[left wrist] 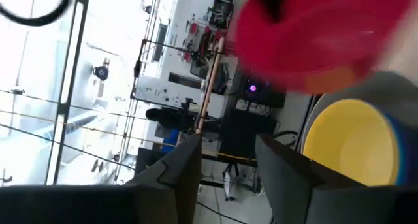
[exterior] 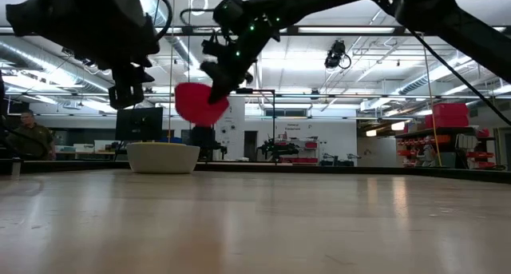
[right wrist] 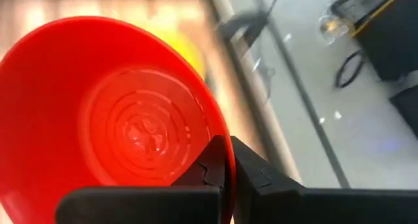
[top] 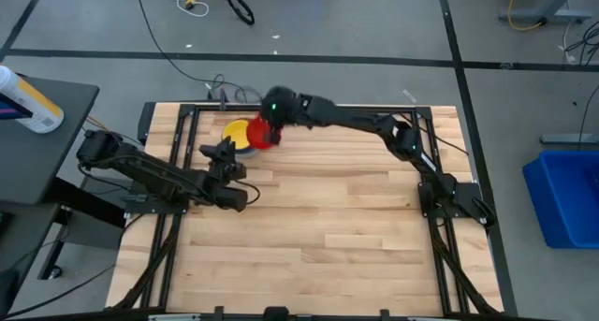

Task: Nest bowls inside each other
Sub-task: Stack the red bowl on the yellow bowl

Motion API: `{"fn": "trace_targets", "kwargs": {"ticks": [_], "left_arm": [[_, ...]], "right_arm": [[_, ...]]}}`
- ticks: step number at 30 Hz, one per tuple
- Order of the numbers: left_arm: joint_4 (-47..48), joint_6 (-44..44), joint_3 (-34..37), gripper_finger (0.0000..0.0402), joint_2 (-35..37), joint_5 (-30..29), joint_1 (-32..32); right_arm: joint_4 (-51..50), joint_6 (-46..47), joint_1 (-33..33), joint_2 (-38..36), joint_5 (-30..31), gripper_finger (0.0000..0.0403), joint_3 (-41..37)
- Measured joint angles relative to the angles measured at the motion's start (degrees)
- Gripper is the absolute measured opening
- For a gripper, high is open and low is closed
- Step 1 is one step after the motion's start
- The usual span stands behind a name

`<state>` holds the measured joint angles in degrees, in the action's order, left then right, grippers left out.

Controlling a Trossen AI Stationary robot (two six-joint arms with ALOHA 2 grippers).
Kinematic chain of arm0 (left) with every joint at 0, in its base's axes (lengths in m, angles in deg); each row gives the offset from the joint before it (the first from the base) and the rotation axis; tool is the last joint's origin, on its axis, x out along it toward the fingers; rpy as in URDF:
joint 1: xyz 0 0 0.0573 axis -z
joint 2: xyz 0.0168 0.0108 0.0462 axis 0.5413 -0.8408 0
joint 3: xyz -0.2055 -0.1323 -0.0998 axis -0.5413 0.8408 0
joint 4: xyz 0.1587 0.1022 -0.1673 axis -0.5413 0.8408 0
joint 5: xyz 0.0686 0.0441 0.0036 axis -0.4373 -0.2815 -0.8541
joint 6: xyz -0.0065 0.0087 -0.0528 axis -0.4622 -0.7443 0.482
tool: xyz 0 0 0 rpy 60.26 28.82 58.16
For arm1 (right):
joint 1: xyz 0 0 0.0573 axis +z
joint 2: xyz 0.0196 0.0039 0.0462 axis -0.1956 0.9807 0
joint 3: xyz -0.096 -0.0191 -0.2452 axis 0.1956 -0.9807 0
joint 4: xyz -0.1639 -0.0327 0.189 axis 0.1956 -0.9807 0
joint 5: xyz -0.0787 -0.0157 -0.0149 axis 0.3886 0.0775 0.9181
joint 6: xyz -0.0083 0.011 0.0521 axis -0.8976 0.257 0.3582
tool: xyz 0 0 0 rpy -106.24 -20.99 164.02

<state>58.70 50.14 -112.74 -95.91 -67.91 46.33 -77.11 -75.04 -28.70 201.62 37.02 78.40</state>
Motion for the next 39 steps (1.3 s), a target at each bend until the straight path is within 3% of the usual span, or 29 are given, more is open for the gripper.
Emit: {"fn": "trace_targets", "kwargs": {"ticks": [3,5,9,17,22,27,31,39], "left_arm": [[10.19,12.31,0.0,0.0167,0.96,-0.07,-0.11],[15.64,19.47,0.03,0.017,1.13,-0.01,-0.13],[15.95,20.13,-0.63,0.0171,2.48,0.38,-0.15],[16.36,23.67,-3.46,0.017,8.94,5.1,-0.19],[14.75,27.14,-10.13,0.0169,15.29,16.24,-0.27],[5.78,20.56,-14.08,0.0169,17.56,31.48,-0.35],[1.74,17.62,-14.4,0.0169,16.43,38.6,-0.76],[3.46,18.23,-15.51,0.0169,15.25,55.27,-7.04]], "right_arm": [[0.32,-0.25,1.56,-1.67,1.09,0.0005,-4.66],[2.19,-0.61,2.79,-3.44,5.45,0.0005,-8.08],[5.72,-2.35,5.31,-7.15,11.96,0.0005,-14.88],[19.74,-5.13,10.59,-12.3,12.03,0.0005,-26.34],[28.65,-5.16,13.79,-12.5,10.79,0.0005,-29.96],[36.4,-3.93,17.28,-12.48,9.06,0.0005,-32.07],[37.07,-2.33,18.98,-12.48,9.22,0.0005,-32.19],[34.67,-0.77,19.26,-12.48,12.28,0.0005,-32.19]]}}
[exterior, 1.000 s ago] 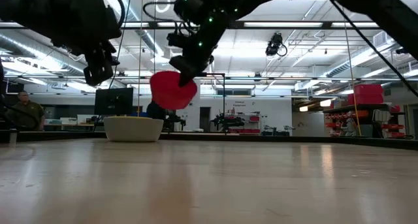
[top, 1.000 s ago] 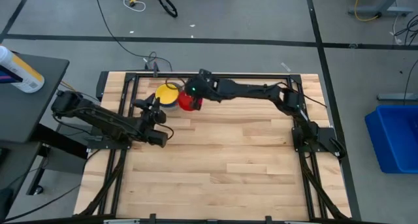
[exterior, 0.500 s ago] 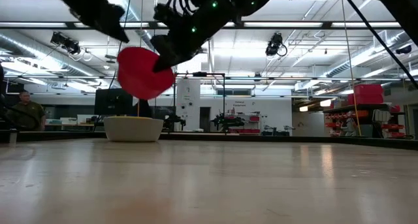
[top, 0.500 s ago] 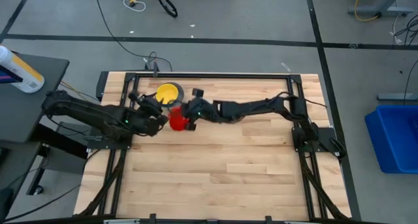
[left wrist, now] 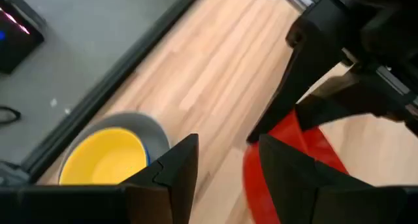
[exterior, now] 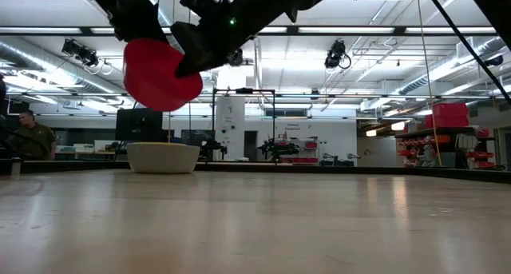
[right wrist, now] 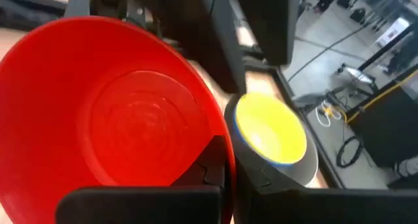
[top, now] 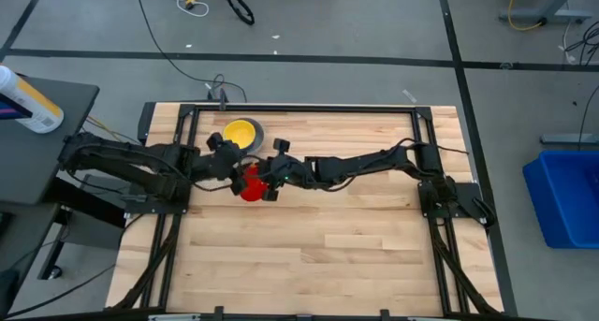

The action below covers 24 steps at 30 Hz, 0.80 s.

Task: Nest bowls inside each other
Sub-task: Stack the red bowl on the yellow bowl

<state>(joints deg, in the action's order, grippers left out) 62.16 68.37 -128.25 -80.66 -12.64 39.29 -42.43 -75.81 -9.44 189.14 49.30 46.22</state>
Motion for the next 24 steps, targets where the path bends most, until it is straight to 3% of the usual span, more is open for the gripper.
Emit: {"fn": "trace_targets", "kwargs": {"ticks": [6,12,24], "left_arm": [[10.24,-0.4,-8.63,0.0169,-0.02,7.29,-5.48],[11.35,-0.93,-11.83,0.0171,-0.3,16.81,-8.0],[15.42,-2.37,-11.83,0.0206,-11.43,13.49,-8.69]], "right_arm": [[-2.58,2.45,-2.8,0.14,0.48,0.0005,0.0],[-2.55,3.37,-5.3,0.28,-0.42,0.0005,0.0],[-1.82,3.03,-5.9,0.4,-1.64,0.0005,-0.09]]}}
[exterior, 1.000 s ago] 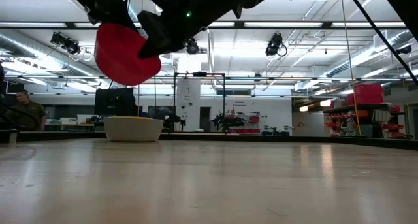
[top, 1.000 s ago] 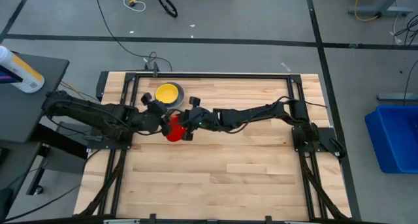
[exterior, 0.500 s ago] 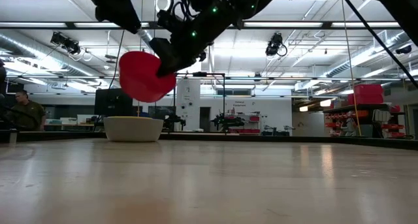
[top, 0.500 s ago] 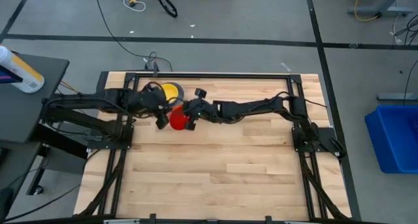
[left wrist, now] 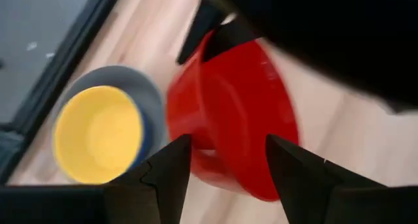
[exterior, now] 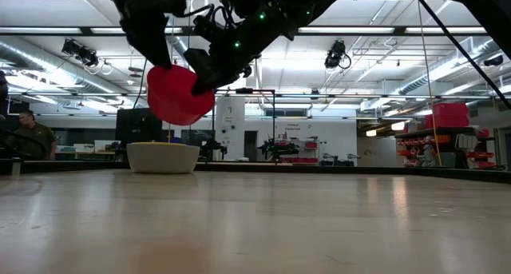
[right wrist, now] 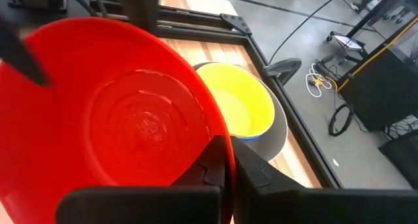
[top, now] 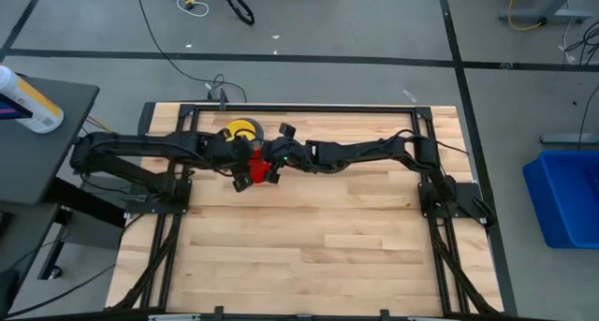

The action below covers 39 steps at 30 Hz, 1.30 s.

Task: Nest bowls inside each other
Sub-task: Stack the red bowl on the yellow bowl

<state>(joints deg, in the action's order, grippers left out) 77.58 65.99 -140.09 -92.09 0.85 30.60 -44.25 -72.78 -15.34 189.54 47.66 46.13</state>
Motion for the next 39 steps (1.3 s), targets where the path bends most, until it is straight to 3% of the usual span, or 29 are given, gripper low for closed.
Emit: {"fn": "trace_targets", "kwargs": {"ticks": [5,10,12,16,19,23,27,33,36,39], "left_arm": [[0.87,-0.59,0.0,0.0195,-2.92,-5.08,-0.95],[0.47,-1.32,-0.04,0.0158,-3.74,-8.86,-1.4],[0.67,-1.64,0.0,0.0126,-4.0,-10.3,-1.48],[0.6,-4.03,0.01,0.0023,-3.88,-12.26,-1.61],[0.68,-5.07,0.09,0.0009,-3.93,-15.22,-1.58],[0.51,-5.56,0.09,0.0007,-3.77,-14.73,-2.34],[-0.05,-5.67,0.07,0.0006,-4.25,-14.64,-2.4],[-0.52,-6.22,0.07,0.0006,-4.21,-15.24,-2.58],[-0.88,-7.06,-0.07,0.0006,-4.2,-15.48,-3.23],[-0.24,-8.21,0.28,0.0006,-4.04,-15.03,-4.35]], "right_arm": [[-0.3,0.04,0.1,0.02,0.14,0.0005,0.0],[-0.15,-0.19,0.74,0.0,1.23,0.0007,0.0],[-0.17,-0.2,0.77,0.02,1.22,0.0009,0.0],[-0.15,0.25,0.84,0.02,1.05,0.0011,0.0],[0.35,0.25,0.86,-0.01,1.1,0.0012,0.06],[0.4,0.95,0.86,-0.01,1.77,0.002,0.07],[0.48,0.87,1.05,-0.4,2.68,0.0065,0.09],[-0.15,0.64,1.19,-0.53,-1.27,0.0184,2.26],[-3.45,0.07,1.9,-1.27,0.14,0.024,3.74],[-7.89,-0.42,3.29,-3.67,5.81,0.0278,5.23]]}}
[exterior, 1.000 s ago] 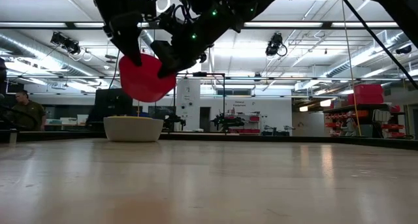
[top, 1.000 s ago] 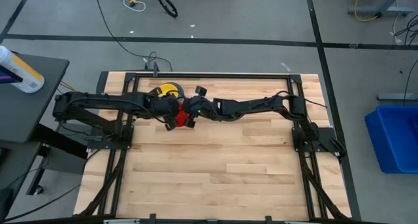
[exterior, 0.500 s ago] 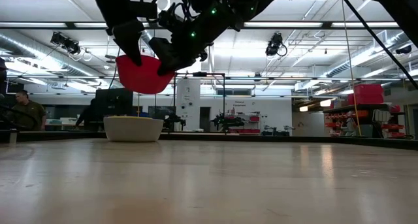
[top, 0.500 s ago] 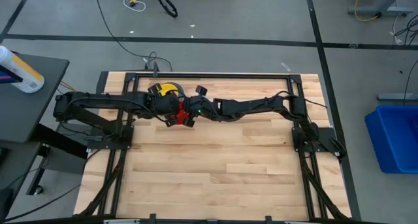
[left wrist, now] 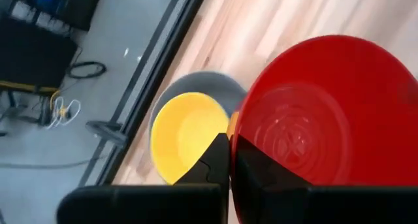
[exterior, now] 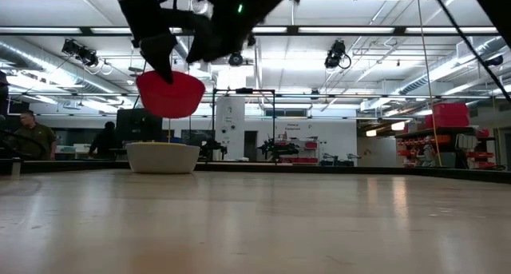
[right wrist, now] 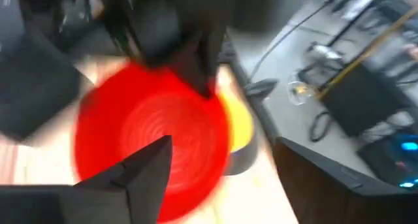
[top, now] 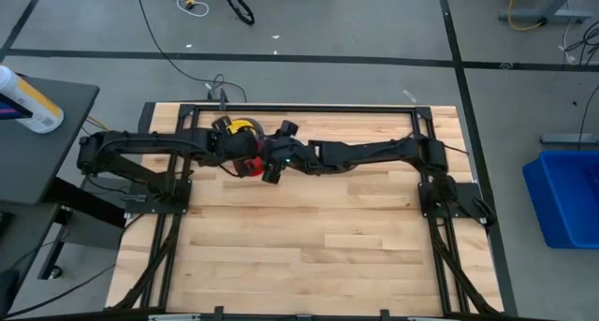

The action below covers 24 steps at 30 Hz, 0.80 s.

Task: Nest bowls inside each other
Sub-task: Stack the red bowl on the yellow bowl

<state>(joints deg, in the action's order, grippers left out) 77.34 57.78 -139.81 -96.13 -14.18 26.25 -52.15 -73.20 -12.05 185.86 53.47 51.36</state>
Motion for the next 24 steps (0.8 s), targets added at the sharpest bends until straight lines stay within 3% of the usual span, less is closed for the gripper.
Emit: {"fn": "trace_targets", "kwargs": {"ticks": [4,9,16,24], "left_arm": [[1.55,-0.61,-0.17,0.0006,0.21,-0.55,-2.84],[1.59,-2.88,-0.12,0.0006,0.17,1.6,-9.29],[-6.61,-4.89,-0.12,0.0006,0.48,13.57,-22.77],[-14.31,-2.38,0.57,0.0006,0.46,31.91,-39.45]], "right_arm": [[-5.61,0.24,2.71,-4.09,6.51,0.0289,0.15],[-11.22,-0.9,7.63,-9.87,15.12,0.0267,0.11],[-16.43,2.89,12.27,-17.54,19.42,0.0242,-6.37],[-8.64,11.36,16.57,-26.95,19.88,0.0245,-27.86]]}}
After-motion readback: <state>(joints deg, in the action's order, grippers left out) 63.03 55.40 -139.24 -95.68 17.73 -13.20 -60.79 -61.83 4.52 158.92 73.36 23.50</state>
